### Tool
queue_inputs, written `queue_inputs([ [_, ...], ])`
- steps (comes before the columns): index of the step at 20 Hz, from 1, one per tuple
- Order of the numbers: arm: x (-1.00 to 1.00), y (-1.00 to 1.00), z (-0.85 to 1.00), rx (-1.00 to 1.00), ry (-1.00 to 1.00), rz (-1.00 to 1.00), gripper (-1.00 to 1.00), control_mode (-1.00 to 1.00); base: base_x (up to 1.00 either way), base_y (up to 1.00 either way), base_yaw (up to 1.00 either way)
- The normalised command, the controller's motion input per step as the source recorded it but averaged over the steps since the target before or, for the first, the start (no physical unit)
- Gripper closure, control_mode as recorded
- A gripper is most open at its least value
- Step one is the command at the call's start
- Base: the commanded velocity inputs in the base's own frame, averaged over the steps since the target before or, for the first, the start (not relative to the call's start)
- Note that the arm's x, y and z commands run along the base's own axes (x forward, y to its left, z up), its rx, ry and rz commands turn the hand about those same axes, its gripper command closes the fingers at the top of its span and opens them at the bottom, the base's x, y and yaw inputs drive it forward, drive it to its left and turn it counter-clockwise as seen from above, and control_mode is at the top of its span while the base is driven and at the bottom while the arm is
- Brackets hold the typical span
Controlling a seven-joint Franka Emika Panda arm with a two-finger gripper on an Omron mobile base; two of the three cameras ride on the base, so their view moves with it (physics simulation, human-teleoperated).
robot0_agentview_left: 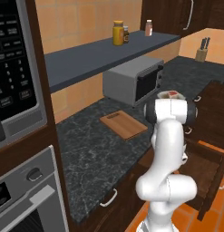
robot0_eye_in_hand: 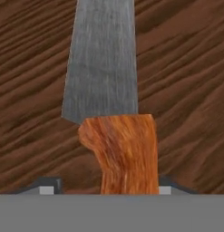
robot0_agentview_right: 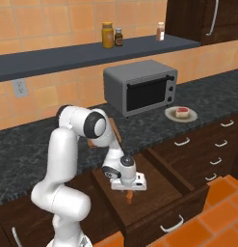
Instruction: Pick up the knife from the drawer and place it on the cutting board. Then place the meat from the plate to the cutting board.
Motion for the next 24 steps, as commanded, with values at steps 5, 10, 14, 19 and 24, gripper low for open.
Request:
queue_inputs([
  [5,0.0,-0.23,0.0,0.01,0.0,0.0,1.0,-1.0,0.0,0.0,0.0],
  [10,-0.14,-0.58,0.32,0.07,0.0,-0.05,1.0,-1.0,0.0,0.0,0.0],
  [14,-0.01,-0.47,0.71,0.05,-0.03,-0.09,1.0,-1.0,0.0,0.0,0.0],
  [19,-0.01,-0.37,0.96,0.04,-0.06,-0.07,1.0,-1.0,0.0,0.0,0.0],
  [24,-0.1,-0.09,1.0,0.01,-0.09,-0.02,1.0,-1.0,0.0,0.0,0.0],
])
